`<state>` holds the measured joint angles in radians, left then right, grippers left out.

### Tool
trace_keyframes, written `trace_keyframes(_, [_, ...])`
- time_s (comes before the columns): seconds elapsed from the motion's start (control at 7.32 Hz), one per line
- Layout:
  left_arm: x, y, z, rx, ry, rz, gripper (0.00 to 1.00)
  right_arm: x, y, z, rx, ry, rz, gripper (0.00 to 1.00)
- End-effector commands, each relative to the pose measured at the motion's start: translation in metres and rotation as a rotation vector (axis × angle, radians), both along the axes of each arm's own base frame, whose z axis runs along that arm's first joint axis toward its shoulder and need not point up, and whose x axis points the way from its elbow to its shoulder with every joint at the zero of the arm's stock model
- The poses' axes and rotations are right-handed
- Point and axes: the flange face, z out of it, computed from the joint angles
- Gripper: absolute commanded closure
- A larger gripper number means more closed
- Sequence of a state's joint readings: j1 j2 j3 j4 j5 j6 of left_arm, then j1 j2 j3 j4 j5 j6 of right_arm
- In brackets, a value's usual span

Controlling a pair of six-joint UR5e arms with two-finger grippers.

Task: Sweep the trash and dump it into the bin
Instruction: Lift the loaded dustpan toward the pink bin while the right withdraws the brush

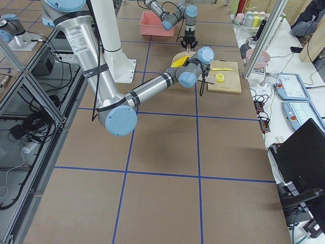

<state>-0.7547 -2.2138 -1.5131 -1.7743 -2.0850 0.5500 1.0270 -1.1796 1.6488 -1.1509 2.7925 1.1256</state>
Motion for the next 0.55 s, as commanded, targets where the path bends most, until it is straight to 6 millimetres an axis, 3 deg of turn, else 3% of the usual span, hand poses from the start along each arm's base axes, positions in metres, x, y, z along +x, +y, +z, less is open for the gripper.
trace_keyframes(0.0, [-0.070,-0.028,0.018,-0.088,0.121,-0.035,1.00,0.030,-0.004,0.042,0.083,0.009,0.023,1.00])
trace_keyframes(0.27, [-0.164,-0.049,0.033,-0.161,0.165,-0.096,1.00,0.033,-0.007,0.055,0.140,0.038,0.049,1.00])
trace_keyframes(0.41, [-0.198,-0.052,0.031,-0.207,0.144,-0.143,1.00,0.035,-0.013,0.063,0.177,0.055,0.061,1.00])
